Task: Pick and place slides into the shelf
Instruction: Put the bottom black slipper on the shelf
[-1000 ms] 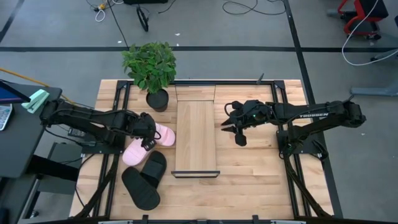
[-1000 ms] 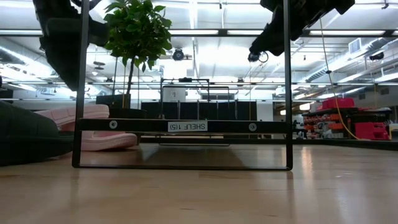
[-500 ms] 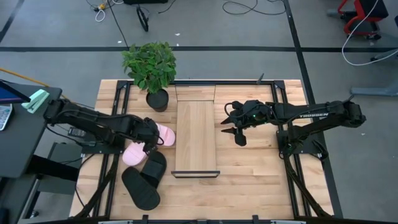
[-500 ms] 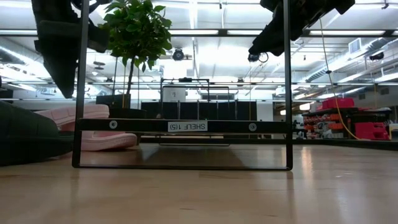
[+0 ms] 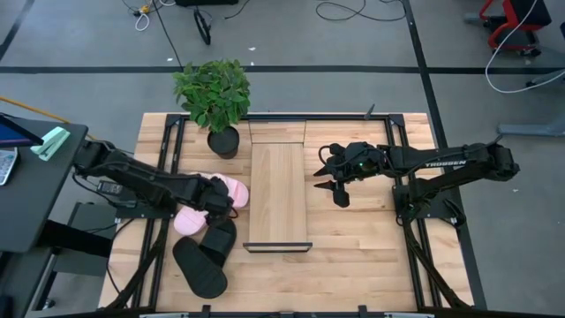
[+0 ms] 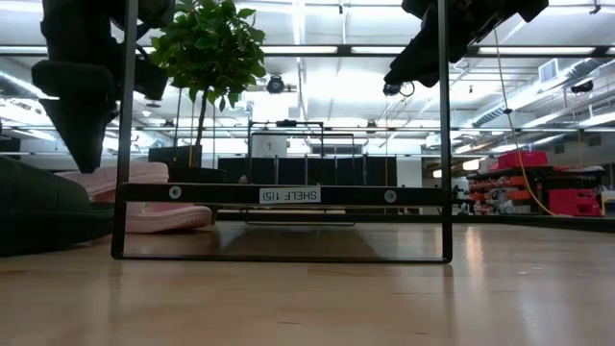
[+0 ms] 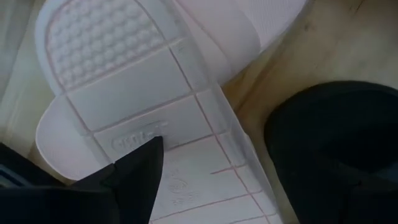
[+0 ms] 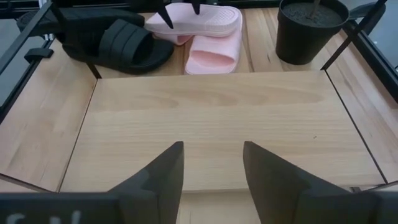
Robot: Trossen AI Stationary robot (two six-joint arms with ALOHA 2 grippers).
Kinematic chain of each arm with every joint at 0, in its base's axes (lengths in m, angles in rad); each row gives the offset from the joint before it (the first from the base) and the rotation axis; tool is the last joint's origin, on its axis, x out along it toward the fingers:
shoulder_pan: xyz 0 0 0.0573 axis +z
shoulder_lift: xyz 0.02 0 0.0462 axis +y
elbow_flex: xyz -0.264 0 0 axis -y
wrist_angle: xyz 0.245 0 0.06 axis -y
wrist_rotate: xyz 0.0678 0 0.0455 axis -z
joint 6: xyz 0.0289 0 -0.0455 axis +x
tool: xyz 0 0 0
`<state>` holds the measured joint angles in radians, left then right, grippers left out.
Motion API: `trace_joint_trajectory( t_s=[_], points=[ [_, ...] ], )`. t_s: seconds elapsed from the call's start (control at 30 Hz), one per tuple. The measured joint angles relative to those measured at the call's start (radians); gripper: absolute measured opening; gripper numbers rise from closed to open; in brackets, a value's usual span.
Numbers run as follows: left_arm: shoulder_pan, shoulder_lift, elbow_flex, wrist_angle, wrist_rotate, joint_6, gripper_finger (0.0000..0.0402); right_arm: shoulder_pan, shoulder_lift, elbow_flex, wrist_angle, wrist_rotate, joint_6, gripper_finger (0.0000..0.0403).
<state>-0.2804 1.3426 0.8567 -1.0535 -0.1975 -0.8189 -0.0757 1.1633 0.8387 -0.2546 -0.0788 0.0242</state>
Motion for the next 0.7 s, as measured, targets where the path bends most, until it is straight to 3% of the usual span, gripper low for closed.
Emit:
trace_joint_trajectory(
  t_s=[0.33,0.7],
  points=[
    [-0.078,-0.043,0.054,-0.028,0.307,0.022,0.0295,-0.001,0.000,0.000,0.000,0.001,0.002,0.0172],
    [-0.273,-0.095,0.095,0.352,0.347,-0.039,0.0293,-0.001,0.000,-0.001,0.000,0.000,0.010,0.0172]
  ],
)
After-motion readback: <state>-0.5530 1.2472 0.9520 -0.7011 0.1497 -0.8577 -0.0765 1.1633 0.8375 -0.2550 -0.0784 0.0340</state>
